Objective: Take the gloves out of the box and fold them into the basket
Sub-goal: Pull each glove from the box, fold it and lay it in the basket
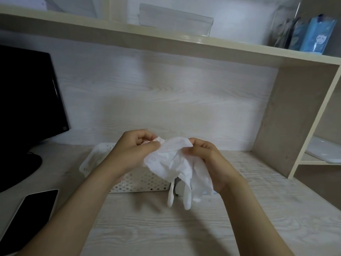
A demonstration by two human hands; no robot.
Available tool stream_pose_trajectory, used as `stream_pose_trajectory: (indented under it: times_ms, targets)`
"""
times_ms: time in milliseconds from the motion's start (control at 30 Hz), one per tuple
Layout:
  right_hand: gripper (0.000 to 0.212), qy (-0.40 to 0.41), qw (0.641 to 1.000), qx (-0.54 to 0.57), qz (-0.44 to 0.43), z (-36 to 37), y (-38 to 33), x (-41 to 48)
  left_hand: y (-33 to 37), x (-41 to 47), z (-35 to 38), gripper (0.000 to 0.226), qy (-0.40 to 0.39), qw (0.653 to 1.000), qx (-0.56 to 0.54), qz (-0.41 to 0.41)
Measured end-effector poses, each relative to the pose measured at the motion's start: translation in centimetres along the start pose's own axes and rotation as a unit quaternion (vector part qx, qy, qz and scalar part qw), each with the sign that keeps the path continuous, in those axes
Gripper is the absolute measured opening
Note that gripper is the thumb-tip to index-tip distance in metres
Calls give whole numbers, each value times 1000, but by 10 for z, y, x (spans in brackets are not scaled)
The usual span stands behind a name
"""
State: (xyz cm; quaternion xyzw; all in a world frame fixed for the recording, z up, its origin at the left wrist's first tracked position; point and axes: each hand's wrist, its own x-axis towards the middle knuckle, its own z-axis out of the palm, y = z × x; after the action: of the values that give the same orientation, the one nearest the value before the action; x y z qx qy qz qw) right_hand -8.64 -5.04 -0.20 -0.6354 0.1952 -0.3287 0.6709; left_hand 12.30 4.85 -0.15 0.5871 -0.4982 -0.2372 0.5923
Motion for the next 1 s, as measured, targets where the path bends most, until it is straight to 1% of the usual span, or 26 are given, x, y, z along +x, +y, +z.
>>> stream_pose_trajectory:
  times_ms: [67, 133, 200, 300, 367, 433, 533, 600, 700, 767, 833, 933, 1000]
  targets:
    - [16, 11, 1000, -20, 21, 1, 2, 4, 0, 3, 1, 4, 32, 999, -27, 12]
    - [12, 40, 995, -92, 16, 3, 5, 7, 1, 5, 3, 5, 32, 999, -32, 30]
    - [12, 79, 984, -158, 2, 7, 8, 9, 2, 6, 2, 12, 39, 996, 10, 75]
    - [12, 130, 966, -219, -37, 10, 10, 11, 3, 4, -4, 27, 75, 984, 73, 146]
    - [11, 142, 961, -229, -61, 11, 10, 12, 6, 2, -8, 34, 75, 980, 82, 166]
    - [11, 161, 961, -212, -75, 13, 10, 14, 6, 1, -11, 33, 72, 977, 89, 178]
    - [9, 206, 962, -162, -80, 17, 10, 17, 4, 3, -12, 27, 80, 977, 88, 178]
    - [7, 234, 958, -144, -80, 19, 11, 20, 3, 5, -11, 24, 84, 980, 64, 171]
    - [12, 257, 946, -178, -89, 21, 11, 23, 1, 7, -12, 16, 102, 983, 24, 154]
    - [12, 254, 935, -227, -94, 23, 12, 25, 0, 9, -15, 9, 107, 985, 3, 136]
    - [9, 250, 934, -239, -91, 25, 12, 26, -3, 13, -19, 6, 109, 987, 6, 114]
    - [9, 229, 955, -173, -74, 30, 8, 29, -9, 18, -22, 8, 125, 987, 44, 86]
    - [13, 210, 967, -132, -57, 37, 4, 32, -12, 19, -24, 7, 144, 984, 71, 83]
